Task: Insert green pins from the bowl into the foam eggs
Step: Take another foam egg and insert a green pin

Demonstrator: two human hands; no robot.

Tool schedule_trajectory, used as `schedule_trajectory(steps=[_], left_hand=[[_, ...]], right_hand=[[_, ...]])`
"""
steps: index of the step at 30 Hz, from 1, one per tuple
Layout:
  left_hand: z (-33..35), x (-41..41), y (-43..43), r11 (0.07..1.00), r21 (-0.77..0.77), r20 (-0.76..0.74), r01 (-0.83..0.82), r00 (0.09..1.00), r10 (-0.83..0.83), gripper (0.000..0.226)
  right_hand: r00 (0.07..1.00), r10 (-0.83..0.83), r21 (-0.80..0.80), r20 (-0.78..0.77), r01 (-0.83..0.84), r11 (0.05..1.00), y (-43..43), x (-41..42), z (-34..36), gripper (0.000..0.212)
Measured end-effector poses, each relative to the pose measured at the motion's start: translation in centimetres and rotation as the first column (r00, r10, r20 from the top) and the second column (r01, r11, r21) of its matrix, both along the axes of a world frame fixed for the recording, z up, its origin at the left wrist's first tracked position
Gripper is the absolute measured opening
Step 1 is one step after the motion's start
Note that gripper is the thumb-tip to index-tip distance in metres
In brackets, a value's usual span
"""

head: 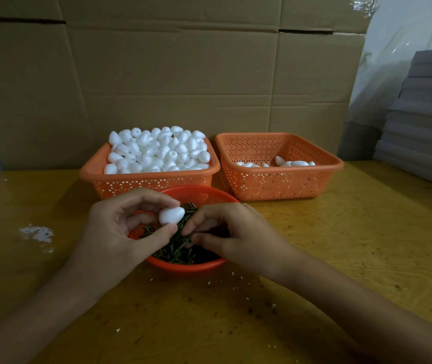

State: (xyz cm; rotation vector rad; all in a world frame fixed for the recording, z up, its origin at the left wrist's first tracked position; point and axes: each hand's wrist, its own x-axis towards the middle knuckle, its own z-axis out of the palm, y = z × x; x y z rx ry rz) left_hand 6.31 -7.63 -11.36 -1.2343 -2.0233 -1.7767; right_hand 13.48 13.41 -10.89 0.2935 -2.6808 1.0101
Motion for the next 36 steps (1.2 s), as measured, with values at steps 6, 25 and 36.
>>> schedule_trajectory(steps=[6,25,36], left_hand=[[0.0,0.2,0.1,1.0,0.022,-0.001,-0.009,1.0,0.009,0.028],[0.2,0.4,0.1,0.996,0.083,0.102,0.029,0.994,-0.037,0.027],[0.4,0.3,0.0,0.994,0.101,0.096,0.048,0.994,-0.058,0.026]], right_hand=[[1.0,-0.006,0.019,-0.006,0.006,1.0,-0.1,0.0,0.0,0.021],[1.0,-0.024,0.164,0.004,0.023,0.986,-0.2,0.5,0.7,0.013],[0.991,0.02,0.175,0.131,-0.043,0.984,0.0,0.9,1.8,0.018]])
